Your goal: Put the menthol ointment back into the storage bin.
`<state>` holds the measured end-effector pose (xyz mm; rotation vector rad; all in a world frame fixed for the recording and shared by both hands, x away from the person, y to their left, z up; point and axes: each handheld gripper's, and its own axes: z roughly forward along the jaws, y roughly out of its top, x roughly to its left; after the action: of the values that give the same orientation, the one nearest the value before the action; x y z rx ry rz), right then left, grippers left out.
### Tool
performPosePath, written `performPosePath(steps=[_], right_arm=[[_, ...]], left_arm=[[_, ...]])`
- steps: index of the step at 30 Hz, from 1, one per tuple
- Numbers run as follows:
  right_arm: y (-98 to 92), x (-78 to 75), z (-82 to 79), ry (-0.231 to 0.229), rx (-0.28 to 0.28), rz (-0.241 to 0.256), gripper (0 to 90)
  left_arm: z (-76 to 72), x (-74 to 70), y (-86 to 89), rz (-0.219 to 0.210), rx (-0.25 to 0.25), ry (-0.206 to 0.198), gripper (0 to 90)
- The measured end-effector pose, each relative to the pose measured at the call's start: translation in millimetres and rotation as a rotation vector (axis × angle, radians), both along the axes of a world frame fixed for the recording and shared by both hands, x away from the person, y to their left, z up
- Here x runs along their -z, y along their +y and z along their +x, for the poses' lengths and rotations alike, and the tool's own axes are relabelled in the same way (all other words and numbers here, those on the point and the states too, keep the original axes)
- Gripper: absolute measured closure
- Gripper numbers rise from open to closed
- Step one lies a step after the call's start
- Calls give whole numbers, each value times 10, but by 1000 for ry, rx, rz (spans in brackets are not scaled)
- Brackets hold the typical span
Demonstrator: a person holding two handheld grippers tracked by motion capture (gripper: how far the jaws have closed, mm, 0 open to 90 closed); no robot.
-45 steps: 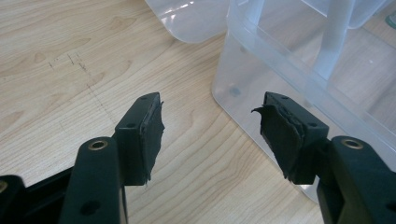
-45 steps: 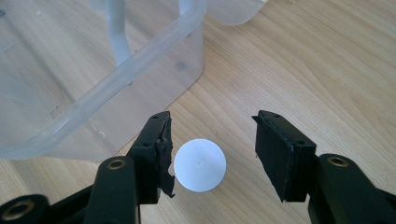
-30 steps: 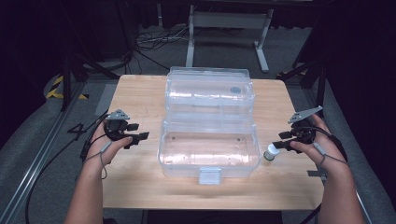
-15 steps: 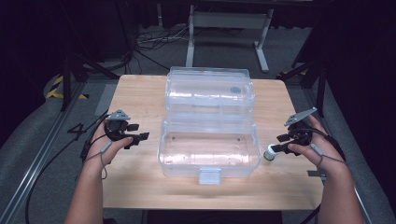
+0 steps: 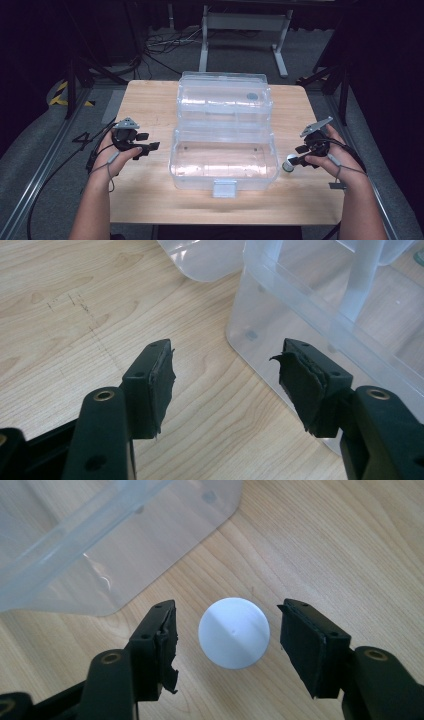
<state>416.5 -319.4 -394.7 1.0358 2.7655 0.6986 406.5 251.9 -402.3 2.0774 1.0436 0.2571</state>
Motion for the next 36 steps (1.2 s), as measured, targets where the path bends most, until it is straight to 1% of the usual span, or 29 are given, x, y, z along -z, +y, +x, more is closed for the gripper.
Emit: performPosePath(steps=[5, 9, 16, 19, 20, 21, 22, 24, 26, 29, 32, 36], right_arm=[[22, 69, 32, 13, -3, -38, 399], [32, 93, 46, 18, -3, -43, 398], [58, 155, 71, 34, -8, -70, 391], [68, 171, 77, 38, -10, -75, 391], [76, 193, 89, 44, -12, -87, 394], [76, 193, 89, 44, -12, -87, 394], [80, 211, 98, 48, -12, -100, 396], [85, 231, 105, 53, -15, -109, 397], [92, 240, 104, 59, -13, -109, 398], [113, 263, 107, 69, -25, -102, 397], [132, 277, 112, 69, -35, -109, 408], [132, 293, 115, 74, -47, -131, 449]], left_arm=[[-5, 0, 1, 1, 0, 2, 392], [-7, 3, 11, 3, 3, 2, 392], [-13, 2, 14, 5, 4, -2, 392], [-20, 5, 14, 4, 0, 4, 391], [-21, 7, 17, 7, 1, 2, 392], [-21, 7, 17, 7, 1, 2, 392], [-24, 5, 16, 4, -1, 4, 392], [-24, 5, 16, 2, -1, 4, 391], [-22, 6, 17, 2, 0, 4, 391], [-19, 11, 15, 8, 0, 4, 391], [-17, 11, 11, 6, 1, 5, 391], [-15, 10, 10, 6, 2, 5, 391]])
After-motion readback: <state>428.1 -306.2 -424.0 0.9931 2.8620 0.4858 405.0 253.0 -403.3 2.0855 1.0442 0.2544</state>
